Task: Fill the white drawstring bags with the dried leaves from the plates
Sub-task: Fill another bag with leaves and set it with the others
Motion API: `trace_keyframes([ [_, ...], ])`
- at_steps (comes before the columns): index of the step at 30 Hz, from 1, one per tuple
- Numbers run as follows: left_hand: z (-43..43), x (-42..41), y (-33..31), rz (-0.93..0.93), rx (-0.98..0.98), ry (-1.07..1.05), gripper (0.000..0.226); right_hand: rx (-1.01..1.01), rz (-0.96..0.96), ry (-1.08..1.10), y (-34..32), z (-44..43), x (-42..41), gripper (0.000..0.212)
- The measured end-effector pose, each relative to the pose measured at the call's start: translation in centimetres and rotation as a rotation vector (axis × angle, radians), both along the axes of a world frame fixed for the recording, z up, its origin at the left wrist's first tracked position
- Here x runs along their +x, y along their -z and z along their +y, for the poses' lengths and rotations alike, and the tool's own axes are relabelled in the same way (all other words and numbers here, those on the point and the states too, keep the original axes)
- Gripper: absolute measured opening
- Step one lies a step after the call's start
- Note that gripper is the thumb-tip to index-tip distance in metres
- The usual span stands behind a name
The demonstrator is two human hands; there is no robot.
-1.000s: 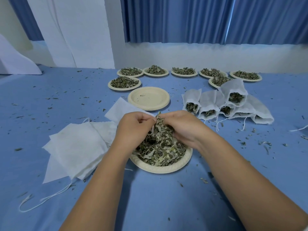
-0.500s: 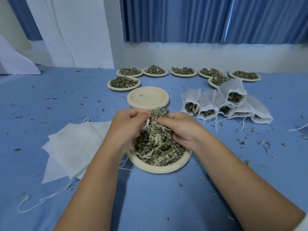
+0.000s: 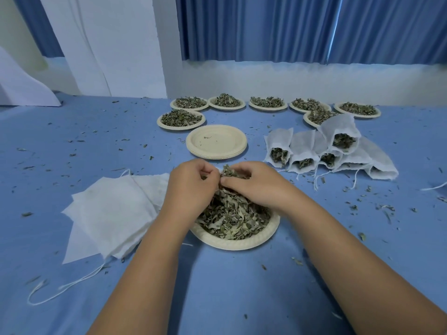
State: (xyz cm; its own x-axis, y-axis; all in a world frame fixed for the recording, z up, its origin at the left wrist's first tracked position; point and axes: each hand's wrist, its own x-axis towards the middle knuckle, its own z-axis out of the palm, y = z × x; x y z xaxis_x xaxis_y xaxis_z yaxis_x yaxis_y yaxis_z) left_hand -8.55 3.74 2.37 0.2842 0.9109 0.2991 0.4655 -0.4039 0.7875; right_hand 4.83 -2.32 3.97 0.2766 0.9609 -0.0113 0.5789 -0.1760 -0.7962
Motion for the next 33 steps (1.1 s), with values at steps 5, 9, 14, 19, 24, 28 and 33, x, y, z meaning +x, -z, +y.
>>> trace_keyframes([
  [5,0.1,0.0,0.0,0.029,-0.002,-0.019,0.012,-0.195,-0.22,-0.081,-1.1,-0.9,0.8,0.08],
  [9,0.2,-0.1,0.1,0.047,0.024,-0.03,0.012,-0.17,-0.284,-0.067,-0.5,-0.7,0.2,0.078],
  [14,0.1,-0.2,0.0,0.037,-0.01,-0.01,0.013,0.019,-0.216,0.059,-1.0,-0.7,0.8,0.048],
  [19,0.0,-0.2,-0.1,-0.042,-0.09,0.057,0.019,0.221,-0.072,0.112,-0.9,-0.6,0.6,0.018],
  [24,0.0,-0.2,-0.1,-0.102,-0.137,0.039,0.017,0.244,-0.078,0.128,0.2,-0.1,-0.5,0.022],
  [28,0.1,-0.2,0.1,-0.121,-0.189,0.025,0.02,0.205,-0.027,0.059,0.2,-0.1,-0.5,0.019],
  [33,0.3,-0.3,0.0,-0.158,-0.23,0.017,0.021,0.215,0.244,0.095,0.7,0.1,0.1,0.025],
])
